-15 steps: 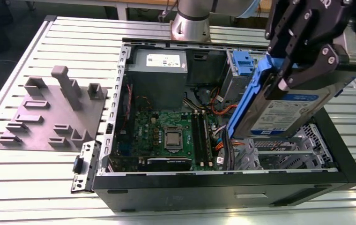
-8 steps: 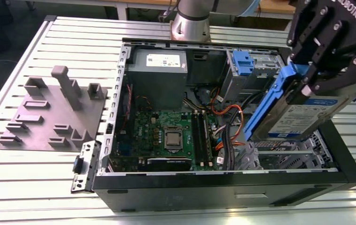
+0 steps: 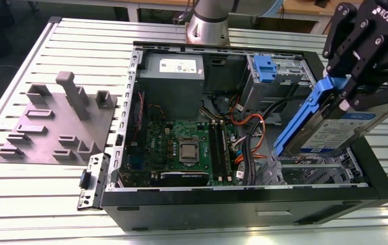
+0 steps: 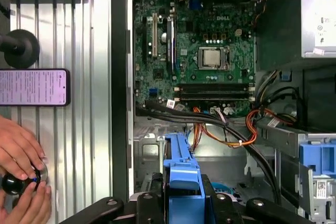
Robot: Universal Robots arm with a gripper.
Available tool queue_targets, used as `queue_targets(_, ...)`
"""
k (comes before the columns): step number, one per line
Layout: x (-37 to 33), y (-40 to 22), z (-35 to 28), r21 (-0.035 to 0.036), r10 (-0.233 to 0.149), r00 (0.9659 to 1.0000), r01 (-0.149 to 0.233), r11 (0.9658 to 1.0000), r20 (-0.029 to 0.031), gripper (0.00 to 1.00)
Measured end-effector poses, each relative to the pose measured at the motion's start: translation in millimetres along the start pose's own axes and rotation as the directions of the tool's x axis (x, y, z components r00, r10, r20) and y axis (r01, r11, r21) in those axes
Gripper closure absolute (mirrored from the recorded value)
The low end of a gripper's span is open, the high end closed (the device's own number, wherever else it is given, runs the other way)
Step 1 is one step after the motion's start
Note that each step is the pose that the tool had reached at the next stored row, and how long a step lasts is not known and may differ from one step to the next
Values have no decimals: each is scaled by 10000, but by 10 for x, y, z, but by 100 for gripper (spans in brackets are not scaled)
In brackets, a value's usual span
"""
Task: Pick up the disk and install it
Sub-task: 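Insert the disk into the insertion slot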
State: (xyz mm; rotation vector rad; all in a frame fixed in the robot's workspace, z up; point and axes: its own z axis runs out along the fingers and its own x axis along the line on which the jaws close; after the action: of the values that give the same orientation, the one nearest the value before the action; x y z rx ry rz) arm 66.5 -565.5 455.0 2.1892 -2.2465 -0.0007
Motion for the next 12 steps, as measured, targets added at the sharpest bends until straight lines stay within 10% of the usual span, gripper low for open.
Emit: queue_targets(12, -3, -100, 131, 0, -4, 10000, 4, 10000, -2, 64)
